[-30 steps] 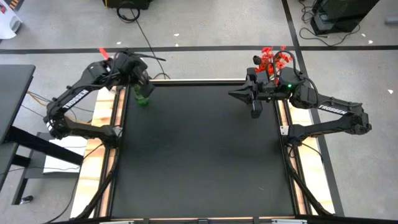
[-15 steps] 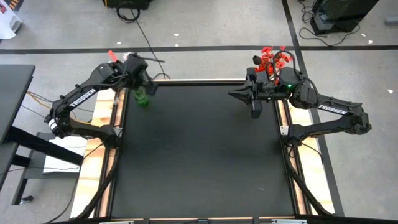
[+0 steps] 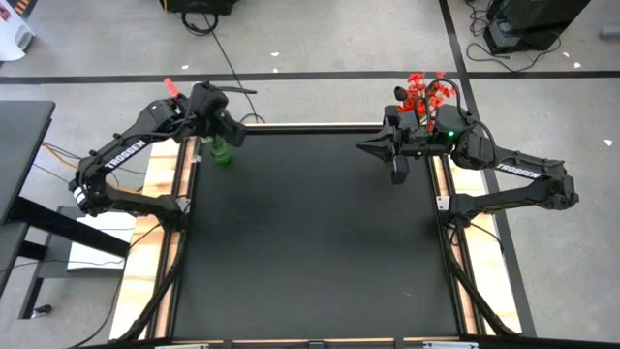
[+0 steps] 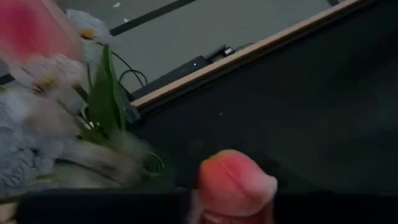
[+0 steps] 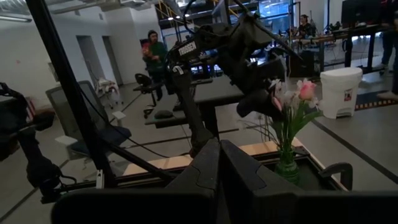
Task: Sort flowers into vase by color
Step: Put the pink tulip into the green flower vase, then put the white flower into the green flower vase
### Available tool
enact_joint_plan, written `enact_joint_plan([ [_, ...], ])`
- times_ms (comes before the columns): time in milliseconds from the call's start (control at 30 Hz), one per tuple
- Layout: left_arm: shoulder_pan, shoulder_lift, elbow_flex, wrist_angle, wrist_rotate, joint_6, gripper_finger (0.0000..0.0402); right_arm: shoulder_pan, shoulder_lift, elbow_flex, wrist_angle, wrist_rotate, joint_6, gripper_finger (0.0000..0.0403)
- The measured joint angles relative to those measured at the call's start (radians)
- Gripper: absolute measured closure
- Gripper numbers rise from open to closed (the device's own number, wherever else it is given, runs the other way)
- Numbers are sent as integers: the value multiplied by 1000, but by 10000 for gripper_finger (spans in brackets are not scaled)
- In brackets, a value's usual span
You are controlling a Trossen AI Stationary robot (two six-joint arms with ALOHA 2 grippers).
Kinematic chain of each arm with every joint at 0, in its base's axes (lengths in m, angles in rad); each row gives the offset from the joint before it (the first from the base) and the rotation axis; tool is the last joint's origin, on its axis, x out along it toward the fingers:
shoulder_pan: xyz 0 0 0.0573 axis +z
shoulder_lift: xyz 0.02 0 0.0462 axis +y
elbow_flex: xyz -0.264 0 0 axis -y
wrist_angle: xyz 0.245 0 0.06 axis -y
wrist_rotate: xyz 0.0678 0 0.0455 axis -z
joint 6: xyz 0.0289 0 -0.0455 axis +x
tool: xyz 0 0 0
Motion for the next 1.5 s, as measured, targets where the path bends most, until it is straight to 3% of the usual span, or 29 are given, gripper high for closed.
enact_joint_plan([
  [100,2,0,0,6,1,1,360,0,0,0,0,0,0,379],
  [233,1,0,0,-19,24,27,346,0,0,0,0,0,0,379],
  [400,30,6,0,-74,168,21,228,0,0,0,0,0,0,379],
  [600,55,2,0,-59,183,20,81,0,0,0,0,0,0,379],
  [767,54,-1,23,-66,204,23,14,0,0,0,0,0,0,379],
  [1000,53,-1,128,-77,235,96,5,0,0,0,0,0,0,379],
  [1333,53,-1,272,-84,142,210,6,0,0,0,0,0,0,379],
  [1500,40,-1,369,-115,164,202,30,0,0,0,0,0,0,379],
])
